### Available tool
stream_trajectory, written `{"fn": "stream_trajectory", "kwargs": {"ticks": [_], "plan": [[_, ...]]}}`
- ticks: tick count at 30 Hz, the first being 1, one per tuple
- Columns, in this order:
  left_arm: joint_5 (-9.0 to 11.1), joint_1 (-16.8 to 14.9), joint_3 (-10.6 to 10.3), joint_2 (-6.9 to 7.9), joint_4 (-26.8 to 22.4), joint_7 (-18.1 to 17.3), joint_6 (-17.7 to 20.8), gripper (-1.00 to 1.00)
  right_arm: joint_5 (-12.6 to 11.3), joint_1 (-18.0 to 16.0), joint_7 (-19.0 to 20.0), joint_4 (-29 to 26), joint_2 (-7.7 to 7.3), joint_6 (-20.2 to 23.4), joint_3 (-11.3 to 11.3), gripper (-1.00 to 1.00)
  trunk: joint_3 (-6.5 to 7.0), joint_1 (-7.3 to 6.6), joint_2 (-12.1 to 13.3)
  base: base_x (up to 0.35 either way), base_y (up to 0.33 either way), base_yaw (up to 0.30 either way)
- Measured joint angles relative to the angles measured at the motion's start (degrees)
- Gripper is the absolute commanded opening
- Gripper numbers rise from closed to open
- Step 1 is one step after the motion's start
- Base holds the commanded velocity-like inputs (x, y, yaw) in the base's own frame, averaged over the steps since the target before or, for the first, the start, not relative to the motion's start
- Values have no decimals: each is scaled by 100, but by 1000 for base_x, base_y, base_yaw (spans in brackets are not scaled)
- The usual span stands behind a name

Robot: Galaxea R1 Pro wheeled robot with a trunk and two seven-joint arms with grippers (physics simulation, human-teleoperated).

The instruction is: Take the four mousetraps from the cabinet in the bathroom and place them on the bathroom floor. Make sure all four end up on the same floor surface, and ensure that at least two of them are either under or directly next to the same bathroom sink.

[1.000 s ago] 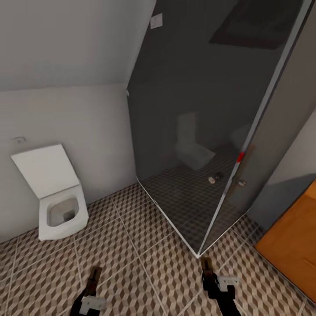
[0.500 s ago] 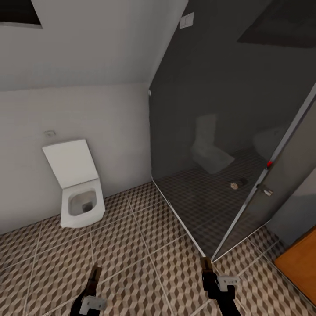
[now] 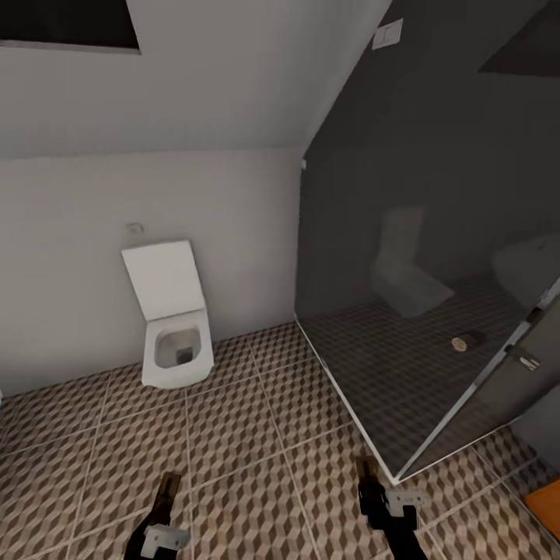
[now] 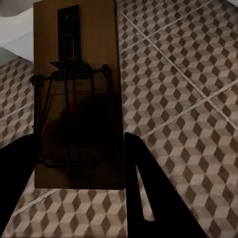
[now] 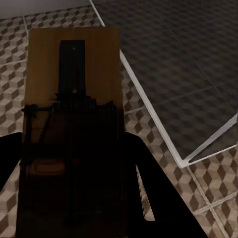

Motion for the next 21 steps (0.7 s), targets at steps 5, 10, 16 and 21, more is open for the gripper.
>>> {"fn": "stream_trajectory", "kwargs": {"ticks": [5,10,16,21], "plan": [[0,0,0,0,0,0,0,-100,-1,0,0,0,0,0,0,-100,0,0,0,0,0,271],[0,0,0,0,0,0,0,-100,2,0,0,0,0,0,0,-100,0,0,0,0,0,271],[0,0,0,0,0,0,0,-100,0,0,0,0,0,0,0,-100,0,0,0,0,0,271],[0,0,0,0,1,0,0,-100,2,0,0,0,4,0,0,-100,0,0,0,0,0,271]]}}
